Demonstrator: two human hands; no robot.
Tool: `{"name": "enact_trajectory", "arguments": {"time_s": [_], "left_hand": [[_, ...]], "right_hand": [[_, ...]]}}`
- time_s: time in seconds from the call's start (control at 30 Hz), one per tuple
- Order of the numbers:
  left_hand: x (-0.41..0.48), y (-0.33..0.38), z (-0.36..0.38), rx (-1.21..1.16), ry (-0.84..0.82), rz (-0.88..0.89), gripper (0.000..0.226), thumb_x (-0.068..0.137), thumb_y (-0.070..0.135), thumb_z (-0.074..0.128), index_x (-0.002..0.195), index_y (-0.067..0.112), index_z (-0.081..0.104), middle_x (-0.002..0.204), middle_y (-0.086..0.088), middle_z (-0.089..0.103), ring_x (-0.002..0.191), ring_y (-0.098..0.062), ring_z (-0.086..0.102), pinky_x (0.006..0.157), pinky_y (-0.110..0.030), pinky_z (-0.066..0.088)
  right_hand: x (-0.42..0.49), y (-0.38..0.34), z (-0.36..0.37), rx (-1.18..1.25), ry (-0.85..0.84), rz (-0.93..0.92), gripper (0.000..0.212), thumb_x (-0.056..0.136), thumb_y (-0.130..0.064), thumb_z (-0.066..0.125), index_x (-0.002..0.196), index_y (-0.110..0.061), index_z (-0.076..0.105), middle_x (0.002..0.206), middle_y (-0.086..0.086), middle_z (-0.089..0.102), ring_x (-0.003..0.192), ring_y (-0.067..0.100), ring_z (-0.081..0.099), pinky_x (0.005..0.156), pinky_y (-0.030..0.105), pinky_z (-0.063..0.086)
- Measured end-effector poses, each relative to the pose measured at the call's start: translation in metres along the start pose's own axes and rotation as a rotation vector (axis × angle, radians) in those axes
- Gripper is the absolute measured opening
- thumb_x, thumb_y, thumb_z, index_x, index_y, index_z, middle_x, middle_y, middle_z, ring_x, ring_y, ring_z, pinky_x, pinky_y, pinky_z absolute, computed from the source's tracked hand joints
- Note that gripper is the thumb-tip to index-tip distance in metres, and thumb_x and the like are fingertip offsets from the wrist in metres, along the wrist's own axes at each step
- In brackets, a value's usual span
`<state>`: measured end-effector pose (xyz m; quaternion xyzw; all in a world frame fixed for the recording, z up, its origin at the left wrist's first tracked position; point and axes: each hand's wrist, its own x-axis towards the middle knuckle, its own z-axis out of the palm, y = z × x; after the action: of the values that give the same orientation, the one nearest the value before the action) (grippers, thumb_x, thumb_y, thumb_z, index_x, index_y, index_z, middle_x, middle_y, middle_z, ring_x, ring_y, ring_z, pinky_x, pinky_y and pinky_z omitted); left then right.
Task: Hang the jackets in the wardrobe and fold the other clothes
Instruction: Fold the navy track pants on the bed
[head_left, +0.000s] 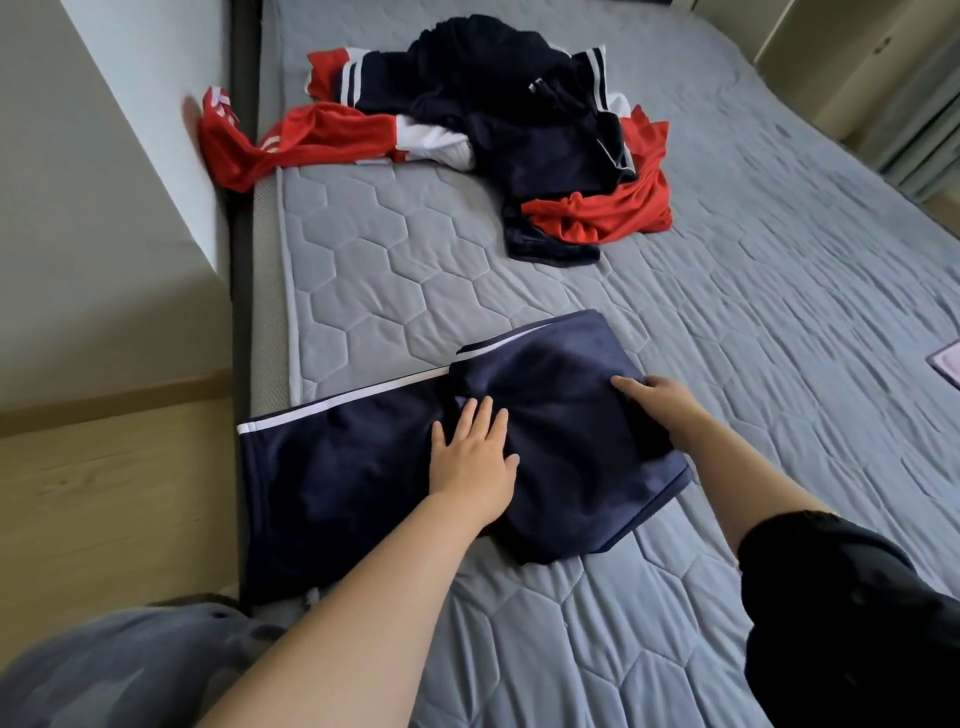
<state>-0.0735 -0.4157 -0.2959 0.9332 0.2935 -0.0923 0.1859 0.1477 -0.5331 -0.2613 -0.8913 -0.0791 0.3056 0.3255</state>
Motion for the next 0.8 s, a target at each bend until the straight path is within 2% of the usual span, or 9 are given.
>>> {"name": "enact_trajectory", "arguments": {"time_s": [0.13, 0.23, 0.33, 0.43, 0.53, 0.6, 0.67, 0.73, 0.8], "left_hand": [[0.006, -0.006, -0.011, -0.165, -0.071, -0.047, 0.059, 0.101, 0.039, 0.027, 0.151, 0.024, 0.000, 0.159, 0.006, -0.004, 0.145, -0.012, -0.009, 0.115, -0.047, 0.002], [0.010, 0.003, -0.020, -0.377, -0.107, -0.056, 0.060, 0.101, 0.035, 0.031, 0.151, 0.024, 0.001, 0.159, 0.006, -0.002, 0.145, -0.011, -0.008, 0.115, -0.047, 0.000], [0.013, 0.006, -0.025, -0.653, -0.127, -0.016, 0.060, 0.099, 0.029, 0.040, 0.151, 0.023, 0.010, 0.159, 0.003, 0.005, 0.146, -0.011, -0.001, 0.117, -0.038, 0.005], [0.011, 0.001, -0.030, -0.967, -0.147, -0.025, 0.059, 0.097, 0.026, 0.047, 0.150, 0.025, 0.021, 0.155, 0.002, 0.023, 0.142, -0.012, 0.022, 0.110, -0.023, 0.020], [0.009, -0.002, -0.039, -1.236, -0.134, -0.059, 0.051, 0.099, 0.023, 0.046, 0.147, 0.022, 0.030, 0.150, 0.002, 0.034, 0.135, -0.010, 0.034, 0.105, -0.019, 0.026], [0.005, -0.006, -0.048, -1.417, -0.150, -0.092, 0.044, 0.100, 0.030, 0.040, 0.144, 0.024, 0.036, 0.146, 0.005, 0.040, 0.130, -0.007, 0.039, 0.106, -0.025, 0.028], [0.001, -0.014, -0.057, -1.613, -0.197, -0.192, 0.043, 0.100, 0.043, 0.033, 0.138, 0.026, 0.044, 0.135, 0.005, 0.051, 0.117, -0.008, 0.049, 0.097, -0.031, 0.037], [-0.006, -0.029, -0.072, -1.834, -0.253, -0.298, 0.049, 0.098, 0.053, 0.026, 0.122, 0.023, 0.056, 0.115, -0.002, 0.064, 0.098, -0.016, 0.059, 0.076, -0.034, 0.045], [-0.013, -0.049, -0.087, -1.971, -0.117, -0.401, 0.051, 0.099, 0.049, 0.026, 0.120, 0.014, 0.057, 0.103, -0.012, 0.069, 0.088, -0.024, 0.064, 0.066, -0.029, 0.049]], "right_hand": [[-0.010, -0.003, -0.009, 0.117, -0.138, 0.090, 0.041, 0.071, -0.043, 0.077, 0.095, -0.012, 0.064, 0.089, 0.005, 0.069, 0.084, 0.020, 0.065, 0.063, 0.029, 0.049], [-0.018, -0.013, -0.018, 0.130, 0.023, 0.001, 0.025, 0.073, -0.033, 0.077, 0.085, -0.014, 0.066, 0.074, 0.001, 0.068, 0.068, 0.015, 0.064, 0.052, 0.024, 0.045], [-0.024, -0.032, -0.031, 0.156, 0.201, -0.088, 0.020, 0.071, -0.025, 0.078, 0.079, -0.011, 0.066, 0.068, 0.003, 0.065, 0.064, 0.019, 0.063, 0.056, 0.026, 0.046], [-0.036, -0.057, -0.038, 0.100, 0.331, -0.178, 0.019, 0.070, -0.022, 0.074, 0.068, -0.011, 0.059, 0.062, 0.003, 0.059, 0.062, 0.022, 0.060, 0.053, 0.026, 0.045], [-0.057, -0.086, -0.036, 0.000, 0.375, -0.265, 0.023, 0.068, -0.023, 0.071, 0.075, -0.003, 0.061, 0.066, 0.007, 0.059, 0.066, 0.024, 0.059, 0.061, 0.034, 0.048], [-0.079, -0.107, -0.023, -0.066, 0.291, -0.348, 0.026, 0.070, -0.023, 0.071, 0.082, -0.002, 0.063, 0.070, 0.009, 0.061, 0.068, 0.024, 0.060, 0.063, 0.035, 0.048], [-0.104, -0.123, -0.003, -0.074, 0.092, -0.423, 0.020, 0.074, -0.023, 0.071, 0.086, -0.008, 0.065, 0.075, 0.007, 0.065, 0.069, 0.020, 0.062, 0.061, 0.031, 0.049], [-0.127, -0.132, 0.017, 0.040, -0.279, -0.426, 0.011, 0.082, -0.022, 0.069, 0.089, -0.016, 0.062, 0.074, 0.004, 0.063, 0.062, 0.012, 0.061, 0.049, 0.024, 0.048], [-0.138, -0.132, 0.034, 0.207, -0.640, -0.384, 0.004, 0.091, -0.017, 0.059, 0.095, -0.016, 0.059, 0.073, 0.006, 0.064, 0.059, 0.014, 0.062, 0.049, 0.023, 0.050]]}}
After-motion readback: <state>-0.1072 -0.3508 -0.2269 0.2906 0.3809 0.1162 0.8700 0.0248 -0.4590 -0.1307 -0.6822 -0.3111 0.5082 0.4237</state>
